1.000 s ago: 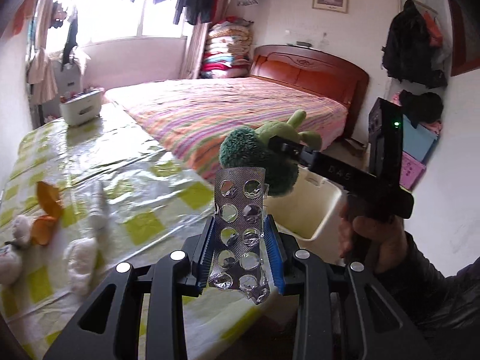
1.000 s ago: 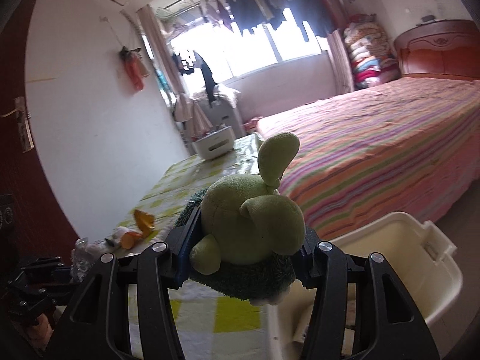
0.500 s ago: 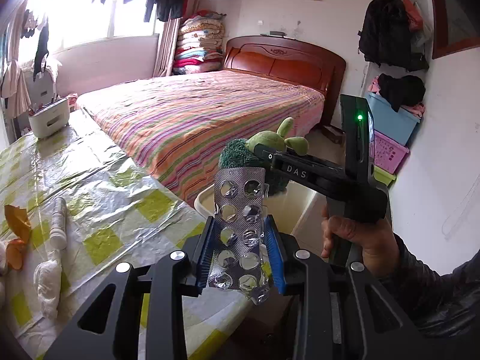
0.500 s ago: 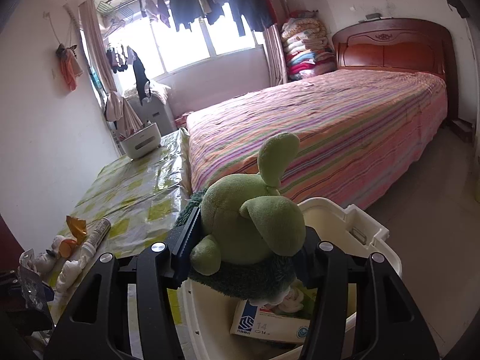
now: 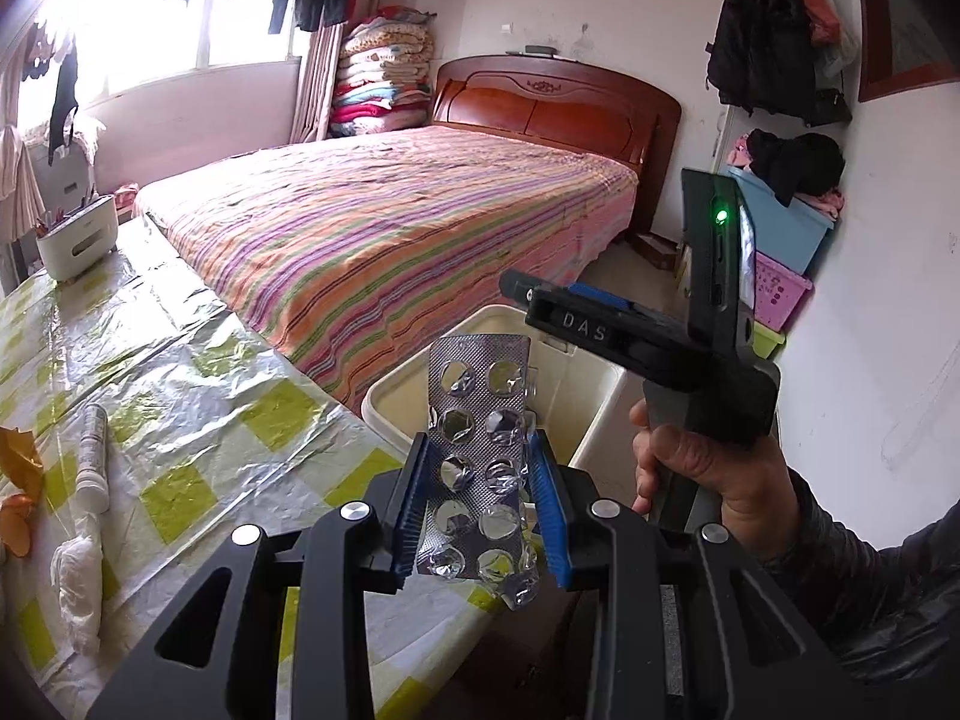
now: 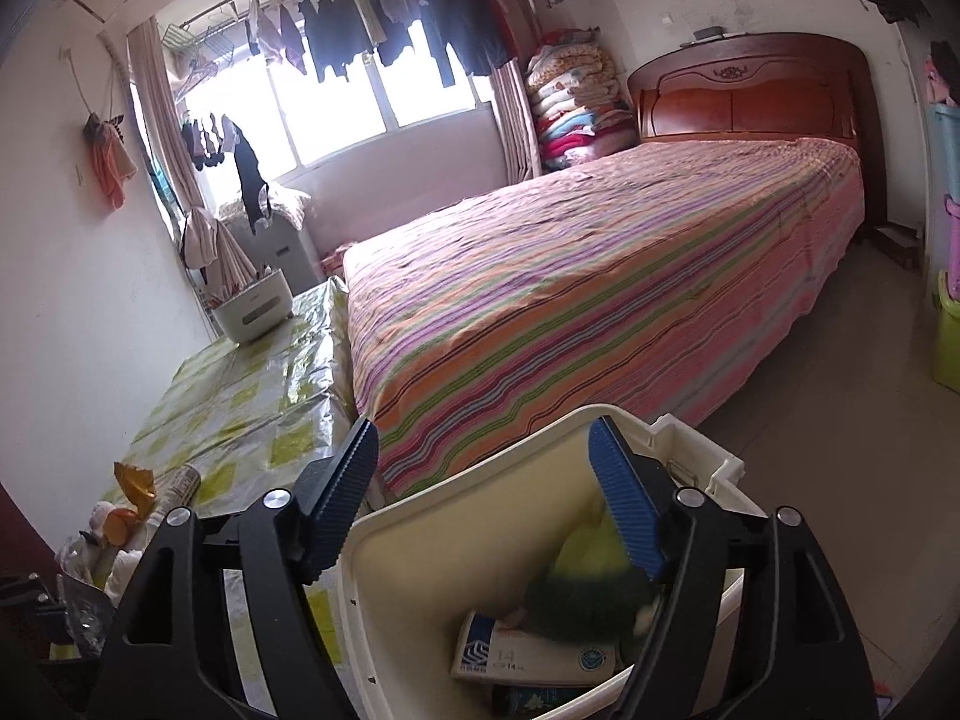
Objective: Collect trash
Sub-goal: 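Carry the pill blister over the cream bin and open the left tool, then return both tools to the table and close the right tool on the orange peel, then lift the orange peel with the right tool while the left tool grasps the white fluffy plush, then carry the orange peel and the fluffy plush toward the cream bin, then open the right tool over the cream bin to drop the orange peel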
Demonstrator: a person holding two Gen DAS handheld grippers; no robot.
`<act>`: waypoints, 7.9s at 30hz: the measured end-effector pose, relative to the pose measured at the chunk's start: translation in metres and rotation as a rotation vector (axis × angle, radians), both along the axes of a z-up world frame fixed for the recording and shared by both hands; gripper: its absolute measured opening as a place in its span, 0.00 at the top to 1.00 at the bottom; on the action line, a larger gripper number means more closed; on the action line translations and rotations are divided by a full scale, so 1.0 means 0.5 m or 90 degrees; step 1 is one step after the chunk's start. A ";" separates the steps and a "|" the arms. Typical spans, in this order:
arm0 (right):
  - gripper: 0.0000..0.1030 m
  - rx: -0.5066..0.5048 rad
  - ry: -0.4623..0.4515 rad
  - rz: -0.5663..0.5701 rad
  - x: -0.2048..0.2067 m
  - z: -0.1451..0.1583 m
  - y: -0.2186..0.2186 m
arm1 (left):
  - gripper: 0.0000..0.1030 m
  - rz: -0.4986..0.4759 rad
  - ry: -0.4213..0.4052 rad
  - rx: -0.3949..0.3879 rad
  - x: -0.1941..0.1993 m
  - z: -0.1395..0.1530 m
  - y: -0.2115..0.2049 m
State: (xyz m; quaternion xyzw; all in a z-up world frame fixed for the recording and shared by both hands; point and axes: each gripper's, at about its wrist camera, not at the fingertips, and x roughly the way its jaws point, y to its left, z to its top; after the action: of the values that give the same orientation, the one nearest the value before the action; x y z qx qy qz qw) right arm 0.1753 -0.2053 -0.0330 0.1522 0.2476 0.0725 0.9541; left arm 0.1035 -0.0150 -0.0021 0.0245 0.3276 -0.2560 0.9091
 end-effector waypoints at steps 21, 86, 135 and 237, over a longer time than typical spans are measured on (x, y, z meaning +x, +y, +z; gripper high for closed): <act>0.21 0.125 -0.108 -0.114 -0.061 0.032 -0.112 | 0.68 -0.010 0.063 0.017 0.125 -0.050 -0.075; 0.13 -0.068 0.041 0.666 0.003 0.015 0.783 | 0.18 0.708 -0.075 -0.160 -0.139 -0.012 0.751; 0.75 -0.183 0.108 0.750 0.093 -0.037 0.907 | 0.18 0.713 0.052 -0.083 -0.106 -0.084 0.764; 0.69 0.092 0.017 0.107 0.011 0.011 0.011 | 0.43 0.209 0.006 -0.040 0.140 -0.037 0.065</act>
State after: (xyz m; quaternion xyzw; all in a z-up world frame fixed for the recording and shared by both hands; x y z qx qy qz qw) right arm 0.1810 -0.1999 -0.0275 0.1999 0.2663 0.1681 0.9279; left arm 0.1734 0.0176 -0.0206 -0.0591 0.3235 -0.1143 0.9374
